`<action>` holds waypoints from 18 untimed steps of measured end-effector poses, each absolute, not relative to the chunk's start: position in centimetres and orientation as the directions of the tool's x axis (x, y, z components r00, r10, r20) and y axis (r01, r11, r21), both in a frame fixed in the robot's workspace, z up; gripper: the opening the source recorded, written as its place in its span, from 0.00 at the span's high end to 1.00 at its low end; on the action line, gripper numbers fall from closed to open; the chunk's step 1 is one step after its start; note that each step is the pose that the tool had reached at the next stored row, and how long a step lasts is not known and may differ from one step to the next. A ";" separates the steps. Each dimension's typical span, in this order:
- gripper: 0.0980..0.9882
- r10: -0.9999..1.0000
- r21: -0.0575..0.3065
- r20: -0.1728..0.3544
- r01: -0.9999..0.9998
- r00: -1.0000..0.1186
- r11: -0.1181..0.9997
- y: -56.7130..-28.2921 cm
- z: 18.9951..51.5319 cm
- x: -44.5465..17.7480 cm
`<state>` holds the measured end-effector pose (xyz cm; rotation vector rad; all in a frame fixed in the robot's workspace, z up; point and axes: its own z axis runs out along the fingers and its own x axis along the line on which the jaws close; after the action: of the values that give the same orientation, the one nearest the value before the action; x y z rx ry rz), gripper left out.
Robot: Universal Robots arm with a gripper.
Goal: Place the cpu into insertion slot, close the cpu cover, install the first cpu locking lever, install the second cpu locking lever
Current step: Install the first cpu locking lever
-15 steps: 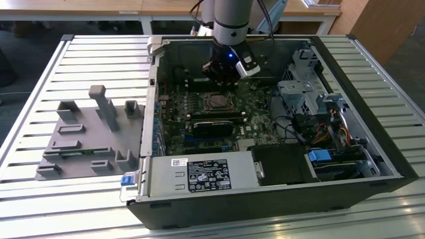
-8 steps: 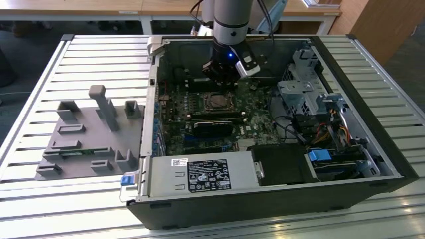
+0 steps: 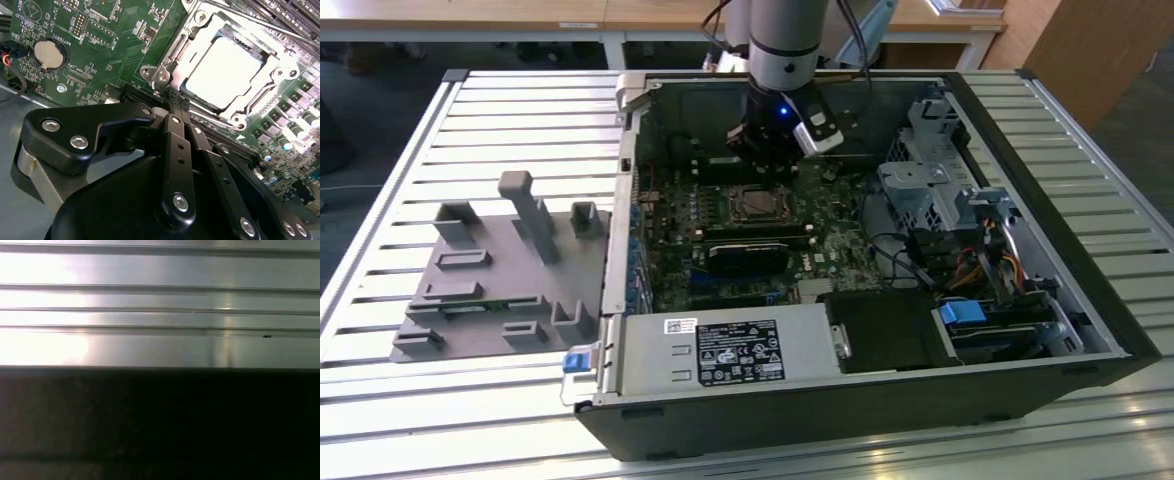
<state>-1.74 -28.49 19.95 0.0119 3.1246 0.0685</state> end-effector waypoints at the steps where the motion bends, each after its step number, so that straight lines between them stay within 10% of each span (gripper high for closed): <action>1: 0.98 0.008 0.043 -0.016 0.007 -1.000 0.999 -28.5 19.9 -1.7; 18: 0.98 0.008 0.039 -0.016 0.007 -1.000 0.999 -28.5 21.0 -1.7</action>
<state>-1.74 -28.47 21.01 0.0120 3.1244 0.0603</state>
